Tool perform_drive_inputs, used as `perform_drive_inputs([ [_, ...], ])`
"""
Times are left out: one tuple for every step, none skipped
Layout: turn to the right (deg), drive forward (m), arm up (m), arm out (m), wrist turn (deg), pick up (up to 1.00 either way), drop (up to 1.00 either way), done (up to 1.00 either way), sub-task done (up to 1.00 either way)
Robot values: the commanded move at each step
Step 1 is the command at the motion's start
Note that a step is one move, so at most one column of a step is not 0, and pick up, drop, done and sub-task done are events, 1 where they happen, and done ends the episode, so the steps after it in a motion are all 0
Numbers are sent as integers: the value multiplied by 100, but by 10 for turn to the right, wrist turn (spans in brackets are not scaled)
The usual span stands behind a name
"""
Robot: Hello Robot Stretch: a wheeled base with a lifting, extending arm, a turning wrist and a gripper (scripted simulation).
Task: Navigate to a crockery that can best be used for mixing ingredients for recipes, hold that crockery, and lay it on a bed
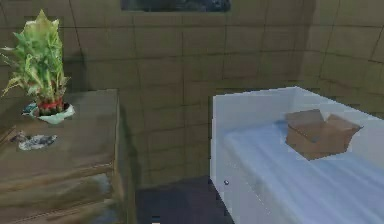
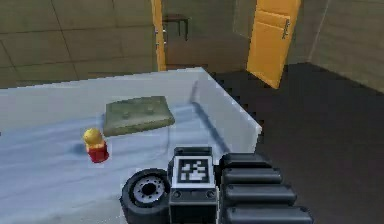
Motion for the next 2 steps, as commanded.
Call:
perform_drive_inputs([
  [-450, 0, 0, 0, 0, 0, 0, 0, 0],
  [-450, 0, 0, 0, 0, 0, 0, 0, 0],
])
